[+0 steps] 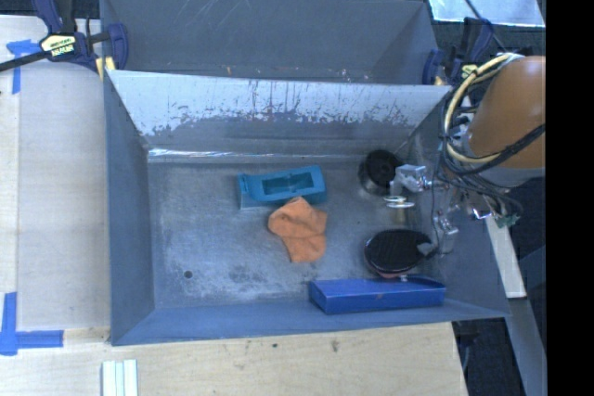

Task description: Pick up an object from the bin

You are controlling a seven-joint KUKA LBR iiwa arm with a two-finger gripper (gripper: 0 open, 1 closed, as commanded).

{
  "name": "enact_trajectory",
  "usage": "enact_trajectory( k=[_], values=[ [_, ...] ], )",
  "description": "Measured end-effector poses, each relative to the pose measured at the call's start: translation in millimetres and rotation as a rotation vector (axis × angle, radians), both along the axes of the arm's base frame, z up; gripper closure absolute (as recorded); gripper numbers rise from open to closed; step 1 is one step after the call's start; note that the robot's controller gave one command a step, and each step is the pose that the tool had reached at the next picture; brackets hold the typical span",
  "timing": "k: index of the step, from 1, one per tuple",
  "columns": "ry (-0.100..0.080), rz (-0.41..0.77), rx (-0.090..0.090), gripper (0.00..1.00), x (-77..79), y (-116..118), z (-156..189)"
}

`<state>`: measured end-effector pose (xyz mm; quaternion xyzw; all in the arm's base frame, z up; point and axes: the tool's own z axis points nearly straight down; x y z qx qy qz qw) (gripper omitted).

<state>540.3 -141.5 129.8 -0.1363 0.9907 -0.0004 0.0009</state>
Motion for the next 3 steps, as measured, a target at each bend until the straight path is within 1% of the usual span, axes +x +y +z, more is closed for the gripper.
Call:
enact_trajectory(
  k=[1,2,3],
  values=[
    [0.001,0.021,0.001,0.00,-7.5,-6,-11],
    [-0.002,0.018,0.002,0.00,-12.1,-9,-60],
    [0.000,0.032,0.001,1.00,-23.4,2,-60]
  ],
)
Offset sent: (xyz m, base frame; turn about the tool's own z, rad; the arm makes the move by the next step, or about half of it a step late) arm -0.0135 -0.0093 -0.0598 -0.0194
